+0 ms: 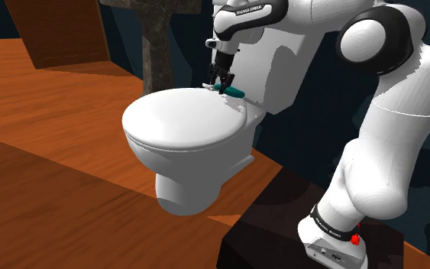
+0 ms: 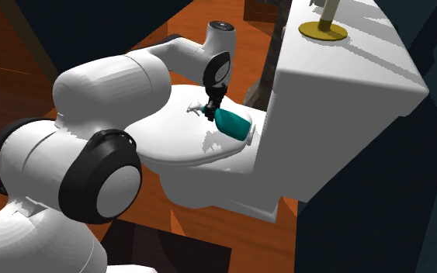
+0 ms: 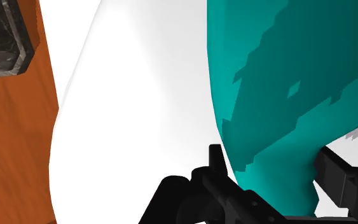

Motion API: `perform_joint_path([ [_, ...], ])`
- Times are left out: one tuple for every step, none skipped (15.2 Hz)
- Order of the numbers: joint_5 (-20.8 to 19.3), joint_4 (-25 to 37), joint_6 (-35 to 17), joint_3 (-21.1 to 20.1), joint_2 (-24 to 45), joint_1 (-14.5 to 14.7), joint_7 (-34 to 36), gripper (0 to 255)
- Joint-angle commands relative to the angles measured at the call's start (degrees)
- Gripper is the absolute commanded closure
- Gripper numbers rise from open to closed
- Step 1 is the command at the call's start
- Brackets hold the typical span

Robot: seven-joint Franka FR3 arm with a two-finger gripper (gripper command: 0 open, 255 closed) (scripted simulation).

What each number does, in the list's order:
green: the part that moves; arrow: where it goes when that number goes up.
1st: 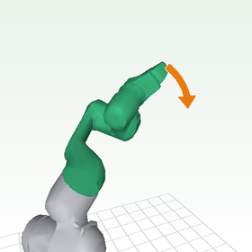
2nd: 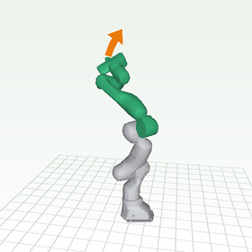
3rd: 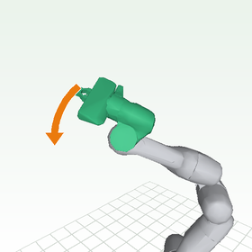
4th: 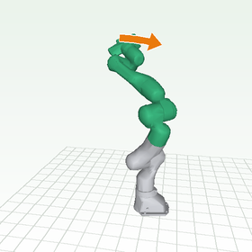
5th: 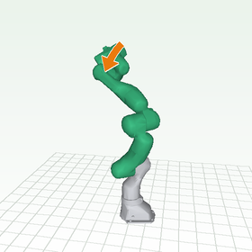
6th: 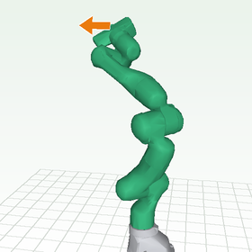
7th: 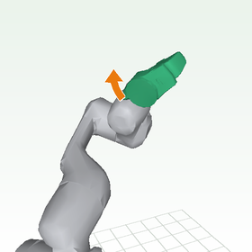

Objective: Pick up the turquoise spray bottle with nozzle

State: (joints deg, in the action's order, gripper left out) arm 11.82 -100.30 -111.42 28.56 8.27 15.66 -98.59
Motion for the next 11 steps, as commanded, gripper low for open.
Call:
perform_joint_path([
  [-0.2,1.3,1.4,0.0,-0.1,0.0,0.3,255],
  [-0.3,1.9,2.1,0.0,-0.2,0.0,0.5,255],
  [-0.3,2.6,2.9,0.1,-0.3,0.0,0.6,255],
  [-0.4,3.4,3.6,0.1,-0.3,0.0,0.7,255],
  [-0.5,4.1,4.3,0.1,-0.4,-0.1,0.8,255],
  [-0.5,4.8,5.1,0.1,-0.4,-0.1,0.9,255],
  [-0.5,5.6,5.9,0.1,-0.4,-0.1,1.0,255],
  [-0.6,6.4,6.6,0.2,-0.4,-0.2,1.1,255],
  [-0.6,7.2,7.4,0.2,-0.3,-0.2,1.2,255],
  [-0.6,7.3,7.5,0.2,-0.3,-0.2,1.2,255],
  [-0.6,7.3,7.5,0.2,-0.3,-0.2,1.2,255],
])
